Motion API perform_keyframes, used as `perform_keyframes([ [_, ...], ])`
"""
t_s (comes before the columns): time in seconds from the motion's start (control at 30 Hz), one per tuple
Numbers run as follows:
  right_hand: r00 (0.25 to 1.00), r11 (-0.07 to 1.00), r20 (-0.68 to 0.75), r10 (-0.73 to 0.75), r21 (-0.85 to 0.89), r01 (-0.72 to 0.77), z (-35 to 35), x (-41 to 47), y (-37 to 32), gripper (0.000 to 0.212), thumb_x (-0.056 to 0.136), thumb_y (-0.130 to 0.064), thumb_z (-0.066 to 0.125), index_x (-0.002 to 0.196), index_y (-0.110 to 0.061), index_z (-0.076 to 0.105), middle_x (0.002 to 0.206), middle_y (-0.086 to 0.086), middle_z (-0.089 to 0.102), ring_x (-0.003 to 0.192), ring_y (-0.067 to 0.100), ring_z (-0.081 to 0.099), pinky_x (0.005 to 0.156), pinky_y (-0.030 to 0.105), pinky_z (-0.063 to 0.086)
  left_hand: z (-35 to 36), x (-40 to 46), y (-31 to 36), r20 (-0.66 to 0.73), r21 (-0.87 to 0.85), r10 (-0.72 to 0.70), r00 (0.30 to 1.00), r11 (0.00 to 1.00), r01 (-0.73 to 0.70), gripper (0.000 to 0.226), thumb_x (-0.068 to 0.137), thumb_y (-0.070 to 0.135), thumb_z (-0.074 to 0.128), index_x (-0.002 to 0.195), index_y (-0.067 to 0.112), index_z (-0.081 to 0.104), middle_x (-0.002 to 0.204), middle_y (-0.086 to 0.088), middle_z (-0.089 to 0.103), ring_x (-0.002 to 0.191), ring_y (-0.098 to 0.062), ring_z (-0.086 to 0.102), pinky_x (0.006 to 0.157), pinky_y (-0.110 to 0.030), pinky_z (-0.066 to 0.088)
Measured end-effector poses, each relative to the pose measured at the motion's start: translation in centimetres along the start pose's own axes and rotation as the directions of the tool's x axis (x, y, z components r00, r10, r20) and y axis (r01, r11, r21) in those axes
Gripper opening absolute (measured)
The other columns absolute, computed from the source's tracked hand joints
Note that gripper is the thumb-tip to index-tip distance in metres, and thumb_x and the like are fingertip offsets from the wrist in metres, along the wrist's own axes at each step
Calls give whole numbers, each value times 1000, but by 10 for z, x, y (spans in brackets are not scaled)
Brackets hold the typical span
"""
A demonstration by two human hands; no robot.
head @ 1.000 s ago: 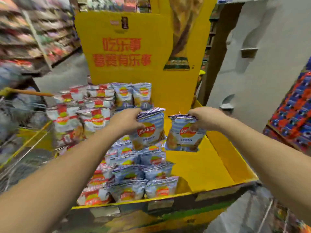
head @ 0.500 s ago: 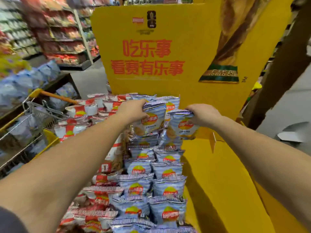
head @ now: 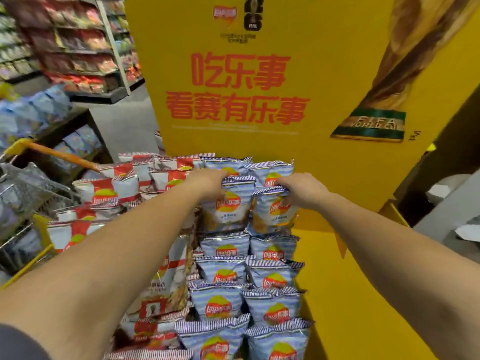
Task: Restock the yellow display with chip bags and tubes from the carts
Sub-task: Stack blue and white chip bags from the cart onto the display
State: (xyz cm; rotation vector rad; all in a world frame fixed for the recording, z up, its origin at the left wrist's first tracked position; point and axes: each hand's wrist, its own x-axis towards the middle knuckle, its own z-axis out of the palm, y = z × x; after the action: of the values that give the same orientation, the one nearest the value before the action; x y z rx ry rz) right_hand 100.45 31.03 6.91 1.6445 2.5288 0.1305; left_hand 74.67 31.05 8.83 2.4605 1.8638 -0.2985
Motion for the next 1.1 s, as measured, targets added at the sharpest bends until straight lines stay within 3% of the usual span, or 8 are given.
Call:
perform_keyframes([
  [0.13, 999, 997, 18, 31, 67, -32, 18, 24, -3, 57, 82, -42, 71, 132, -28, 48, 122, 0, 61, 116, 26, 54, 85, 36, 33, 14, 20, -12, -18, 24, 34, 999, 999, -34, 71, 83, 56, 66, 138, 20, 41, 125, -9, 61, 117, -31, 54, 95, -40, 40],
  [0.33, 967, 978, -191, 168, -92, -188, 40, 41, -18, 60, 81, -34, 69, 134, -23, 44, 134, 4, 49, 124, 28, 44, 92, 43, 36, 33, 27, -19, -243, 96, -26, 970, 994, 51, 71, 83, 61, 63, 133, 15, 41, 131, -9, 49, 125, -31, 41, 105, -47, 32],
  [0.5, 851, 933, -436, 292, -64, -353, 55, 35, -38, 43, 61, -12, 81, 100, -14, 63, 95, 12, 59, 82, 32, 57, 60, 37, 41, 38, 23, -4, -343, 115, -99, 934, 982, 147, 67, 88, 52, 61, 137, 15, 36, 138, -10, 40, 128, -32, 35, 102, -43, 31],
  [0.57, 859, 928, -371, 353, 22, -372, 52, 28, -42, 31, 73, -13, 75, 99, -14, 58, 96, 10, 58, 84, 32, 57, 62, 37, 42, 36, 16, 2, -334, 88, -126, 934, 982, 164, 62, 90, 44, 61, 138, 15, 34, 139, -10, 38, 129, -32, 34, 103, -43, 30],
  [0.63, 896, 909, -176, 409, 172, -381, 50, 21, -44, 20, 92, -22, 60, 109, -14, 52, 111, 7, 57, 99, 31, 57, 71, 39, 42, 32, 4, 6, -325, 29, -151, 934, 985, 170, 65, 90, 45, 61, 140, 16, 32, 142, -10, 35, 131, -32, 32, 104, -44, 30],
  [0.77, 955, 885, 40, 293, 366, -287, 49, -7, -45, 19, 98, -18, 47, 116, -16, 52, 119, 9, 58, 99, 32, 58, 67, 37, 41, 24, -39, 20, -333, -79, -175, 927, 984, 158, 63, 92, 51, 56, 142, 17, 35, 142, -9, 37, 132, -31, 33, 105, -46, 33],
  [0.93, 975, 789, 97, 199, 574, -218, 35, -78, -68, 48, 101, -22, 48, 147, -19, 35, 142, 7, 48, 117, 29, 54, 85, 38, 46, 24, -111, 58, -262, -345, -261, 929, 924, 162, 43, 93, 42, 53, 129, 18, 50, 130, -6, 48, 123, -28, 41, 98, -43, 40],
  [1.1, 978, 654, 67, 196, 734, -181, 13, -164, -102, 46, 98, -32, 52, 142, -18, 45, 145, 1, 47, 129, 20, 47, 102, 32, 40, 33, -184, 108, -181, -596, -252, 951, 797, 98, 38, 93, 38, 58, 123, 14, 55, 123, -5, 52, 116, -26, 50, 95, -40, 45],
])
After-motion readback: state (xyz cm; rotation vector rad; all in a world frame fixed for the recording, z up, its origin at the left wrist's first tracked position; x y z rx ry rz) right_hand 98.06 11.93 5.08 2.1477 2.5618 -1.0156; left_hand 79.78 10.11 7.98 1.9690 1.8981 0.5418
